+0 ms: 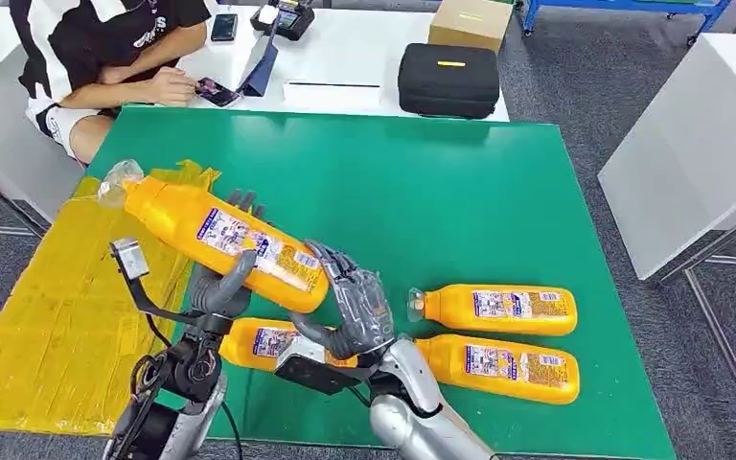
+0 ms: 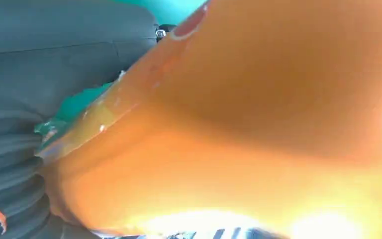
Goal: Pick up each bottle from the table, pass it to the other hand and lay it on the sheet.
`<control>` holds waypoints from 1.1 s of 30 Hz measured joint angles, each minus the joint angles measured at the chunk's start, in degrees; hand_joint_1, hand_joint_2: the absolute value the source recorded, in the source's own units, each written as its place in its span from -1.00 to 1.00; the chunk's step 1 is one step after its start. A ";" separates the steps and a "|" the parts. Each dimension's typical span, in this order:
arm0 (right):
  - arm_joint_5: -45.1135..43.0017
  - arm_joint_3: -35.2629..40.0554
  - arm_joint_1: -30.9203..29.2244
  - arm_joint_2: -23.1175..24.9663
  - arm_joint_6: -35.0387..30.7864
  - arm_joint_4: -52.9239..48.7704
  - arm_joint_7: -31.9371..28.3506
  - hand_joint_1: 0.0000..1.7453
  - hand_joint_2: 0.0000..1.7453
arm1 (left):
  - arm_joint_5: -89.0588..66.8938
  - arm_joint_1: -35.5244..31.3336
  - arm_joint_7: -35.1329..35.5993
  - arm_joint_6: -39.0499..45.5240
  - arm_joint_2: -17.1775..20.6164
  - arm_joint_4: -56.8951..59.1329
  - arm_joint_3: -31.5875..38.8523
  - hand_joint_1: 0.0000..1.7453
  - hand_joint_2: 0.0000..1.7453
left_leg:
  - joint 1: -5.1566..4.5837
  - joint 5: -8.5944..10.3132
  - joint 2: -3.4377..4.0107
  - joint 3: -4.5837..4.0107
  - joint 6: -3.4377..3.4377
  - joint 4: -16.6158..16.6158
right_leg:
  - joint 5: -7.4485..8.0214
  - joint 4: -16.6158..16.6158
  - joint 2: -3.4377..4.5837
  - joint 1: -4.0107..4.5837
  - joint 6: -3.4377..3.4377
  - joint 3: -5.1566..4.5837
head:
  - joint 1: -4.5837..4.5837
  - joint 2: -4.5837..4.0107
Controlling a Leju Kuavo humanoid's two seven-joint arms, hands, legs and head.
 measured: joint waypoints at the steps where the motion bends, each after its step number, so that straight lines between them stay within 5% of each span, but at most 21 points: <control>1: -1.23 0.22 0.20 -0.17 1.11 -0.76 -0.41 1.00 1.00 | 0.02 0.13 -0.32 0.39 0.02 0.00 0.19 -1.00 1.00 | 0.00 0.00 0.00 0.00 0.00 0.00 | 0.00 0.00 0.00 0.00 0.00 0.00 | 0.00 0.00; 12: -4.41 2.99 2.39 -1.97 6.27 -7.23 -1.73 1.00 1.00 | 0.94 0.53 -1.66 2.01 0.30 0.28 2.42 -0.90 1.00 | 0.01 -0.01 0.01 -0.01 0.00 0.00 | -0.01 0.00 0.01 0.01 0.00 -0.04 | -0.02 0.00; 13: -4.41 3.45 2.64 -1.97 6.29 -7.74 -1.81 1.00 1.00 | 0.92 0.54 -1.62 2.05 0.46 0.44 2.51 0.40 1.00 | 0.01 0.00 0.01 -0.01 -0.01 0.00 | -0.01 0.00 0.00 0.00 -0.01 -0.06 | 0.00 0.00; 14: -4.41 3.61 2.75 -2.01 6.36 -7.98 -1.83 1.00 1.00 | 0.87 0.55 -1.62 2.05 0.48 0.50 2.60 1.00 1.00 | 0.01 0.00 0.00 -0.01 -0.01 -0.01 | -0.01 0.00 0.00 0.01 -0.01 -0.05 | -0.04 0.00; 33: -5.79 4.39 4.12 -3.15 3.60 -10.97 -2.75 1.00 1.00 | 0.33 -0.52 -4.04 4.96 0.48 1.03 3.10 1.00 1.00 | 0.01 -0.01 0.01 -0.01 0.00 0.00 | 0.00 0.00 0.01 0.00 0.00 -0.05 | 0.00 0.00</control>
